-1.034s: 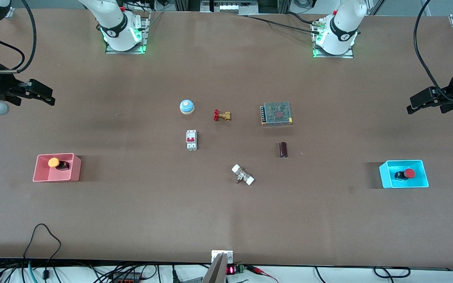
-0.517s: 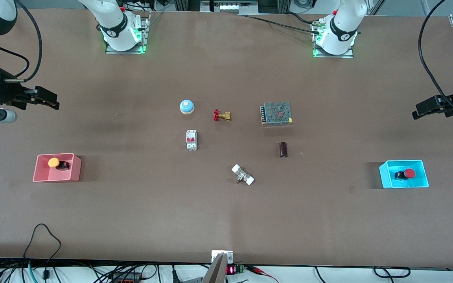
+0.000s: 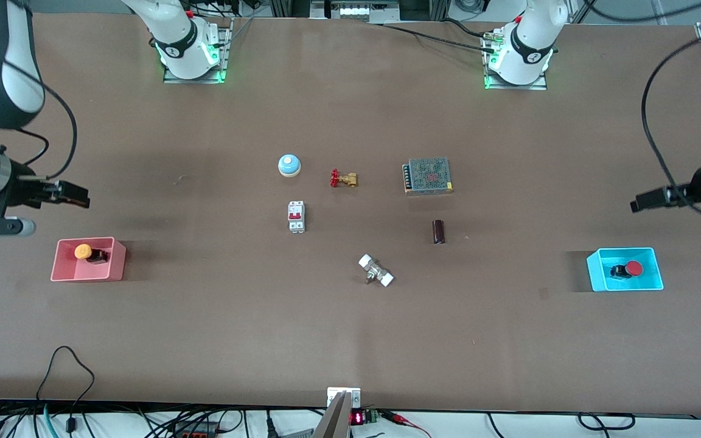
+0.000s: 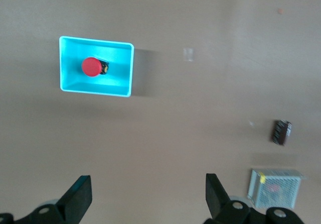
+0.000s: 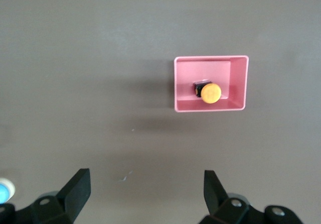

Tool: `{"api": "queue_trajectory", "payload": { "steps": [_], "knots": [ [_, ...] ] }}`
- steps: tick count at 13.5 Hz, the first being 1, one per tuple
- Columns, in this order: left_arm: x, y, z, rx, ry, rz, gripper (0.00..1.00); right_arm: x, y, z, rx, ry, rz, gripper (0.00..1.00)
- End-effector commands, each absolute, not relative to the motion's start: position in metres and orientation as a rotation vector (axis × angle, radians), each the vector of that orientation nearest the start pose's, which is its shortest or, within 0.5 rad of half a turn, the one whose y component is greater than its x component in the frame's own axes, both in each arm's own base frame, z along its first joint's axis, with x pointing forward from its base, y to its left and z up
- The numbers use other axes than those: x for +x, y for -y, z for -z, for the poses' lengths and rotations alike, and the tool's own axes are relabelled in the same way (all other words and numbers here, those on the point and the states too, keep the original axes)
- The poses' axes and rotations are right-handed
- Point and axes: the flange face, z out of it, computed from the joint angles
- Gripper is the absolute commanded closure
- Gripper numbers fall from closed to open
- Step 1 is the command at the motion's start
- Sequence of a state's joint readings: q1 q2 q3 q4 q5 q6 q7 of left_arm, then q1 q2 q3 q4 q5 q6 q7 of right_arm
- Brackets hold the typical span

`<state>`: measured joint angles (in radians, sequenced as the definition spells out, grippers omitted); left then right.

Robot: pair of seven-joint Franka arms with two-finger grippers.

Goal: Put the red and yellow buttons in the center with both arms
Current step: 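Move the right gripper to the pink box while the left gripper reaches the cyan box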

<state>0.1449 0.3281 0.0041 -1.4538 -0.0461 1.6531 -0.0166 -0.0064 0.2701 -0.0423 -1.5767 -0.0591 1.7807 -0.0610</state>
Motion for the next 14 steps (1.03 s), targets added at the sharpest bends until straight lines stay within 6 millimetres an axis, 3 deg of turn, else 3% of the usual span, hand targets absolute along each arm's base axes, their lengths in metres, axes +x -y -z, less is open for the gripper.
{"api": "queue_trajectory", "payload": {
  "steps": [1,4,7,9,12,14],
  "knots": [
    [0.667,-0.124,-0.453,-3.161,0.254,-0.146,0.0,0.647,0.055,-0.449,-3.232,0.122,-0.035,0.0],
    [0.686,-0.161,-0.398,-3.169,0.24,-0.069,0.0,0.655,0.075,-0.41,-3.231,0.212,0.061,0.0],
    [0.705,-0.178,-0.355,-3.159,0.207,0.012,0.0,0.655,0.095,-0.379,-3.234,0.218,0.123,0.0],
    [0.711,-0.193,-0.336,-3.155,0.188,0.002,0.0,0.655,0.102,-0.362,-3.226,0.275,0.155,0.0],
    [0.713,-0.21,-0.327,-3.139,0.135,-0.002,0.0,0.658,0.119,-0.342,-3.233,0.269,0.178,0.0],
    [0.712,-0.21,-0.319,-3.139,0.131,-0.024,0.0,0.659,0.119,-0.327,-3.223,0.259,0.17,0.0]
  ]
}}
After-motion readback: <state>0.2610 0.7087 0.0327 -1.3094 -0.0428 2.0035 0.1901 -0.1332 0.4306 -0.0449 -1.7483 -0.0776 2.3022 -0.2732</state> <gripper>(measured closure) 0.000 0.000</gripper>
